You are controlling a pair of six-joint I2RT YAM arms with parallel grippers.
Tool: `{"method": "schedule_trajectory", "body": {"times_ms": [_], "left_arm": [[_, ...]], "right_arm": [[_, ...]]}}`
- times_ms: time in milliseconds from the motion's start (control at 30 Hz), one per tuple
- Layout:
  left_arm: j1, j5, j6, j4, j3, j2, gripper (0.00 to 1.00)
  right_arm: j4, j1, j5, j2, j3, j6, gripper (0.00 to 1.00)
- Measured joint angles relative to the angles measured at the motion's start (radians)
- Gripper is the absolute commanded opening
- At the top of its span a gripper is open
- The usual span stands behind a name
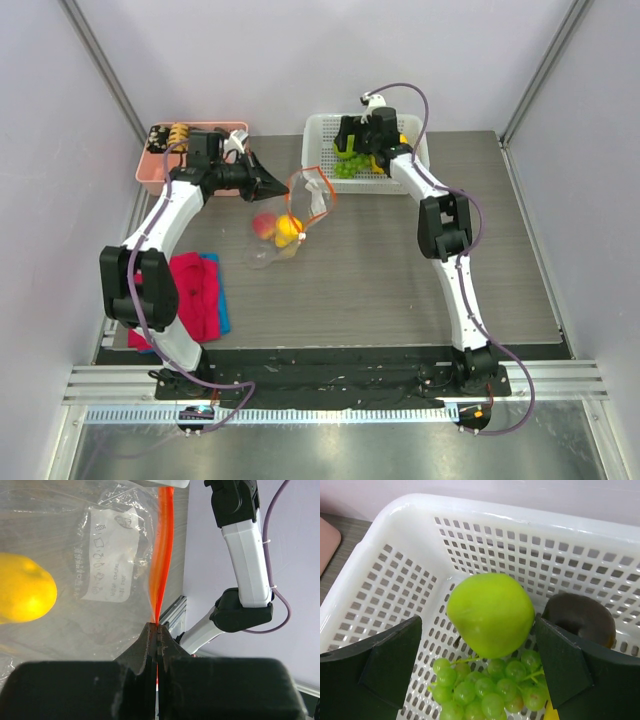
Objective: Place the food in the zip-top bag and seal the zipper
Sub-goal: Pick up the fake fruit from the bin.
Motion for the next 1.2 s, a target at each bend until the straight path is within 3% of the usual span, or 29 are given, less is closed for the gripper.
{"method": "schedule_trajectory", "body": {"times_ms": [400, 800, 967, 1200], "left_arm": [[0.006, 0.0, 0.008, -0.004, 0.0, 0.019, 0.0], [0.01, -0.003, 0.023, -0.008, 0.0, 0.037, 0.0], [0.011, -0.005, 0.024, -0.009, 0.001, 0.037, 0.0], [0.022, -0.014, 0.032, -0.025, 0.004, 0.037, 0.0]], "right_arm": [[0.075, 0.003, 0.009, 0.092, 0.015, 0.006, 0.98], [0.078, 0.002, 0.022, 0.102, 0.015, 0.012, 0.48], [0.07, -0.007, 0.021, 0.047, -0.003, 0.008, 0.35], [0.071, -0.022, -0.002, -0.142, -0.087, 0.008, 0.29]]}}
